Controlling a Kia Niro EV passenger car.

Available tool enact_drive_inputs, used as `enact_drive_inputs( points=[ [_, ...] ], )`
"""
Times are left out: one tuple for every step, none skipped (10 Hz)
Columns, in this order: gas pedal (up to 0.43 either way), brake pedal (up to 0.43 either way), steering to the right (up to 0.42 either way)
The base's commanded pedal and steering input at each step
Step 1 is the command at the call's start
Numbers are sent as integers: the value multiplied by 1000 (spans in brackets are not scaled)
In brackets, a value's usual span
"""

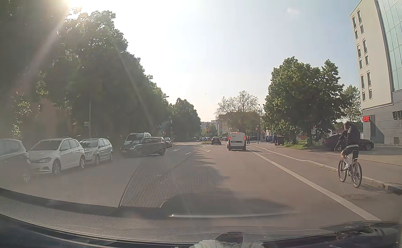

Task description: Follow the waypoints while adhering to traffic rules and regulations

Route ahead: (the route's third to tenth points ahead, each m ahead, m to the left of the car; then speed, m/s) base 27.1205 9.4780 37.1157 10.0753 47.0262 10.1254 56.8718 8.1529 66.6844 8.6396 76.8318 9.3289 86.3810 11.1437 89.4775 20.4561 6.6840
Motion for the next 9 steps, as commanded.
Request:
enact_drive_inputs(
  points=[
    [59,0,-20],
    [59,0,-20],
    [59,0,-19],
    [59,0,-20],
    [59,0,-19],
    [59,0,-20],
    [59,0,-19],
    [59,0,-17],
    [59,0,-16]
  ],
)
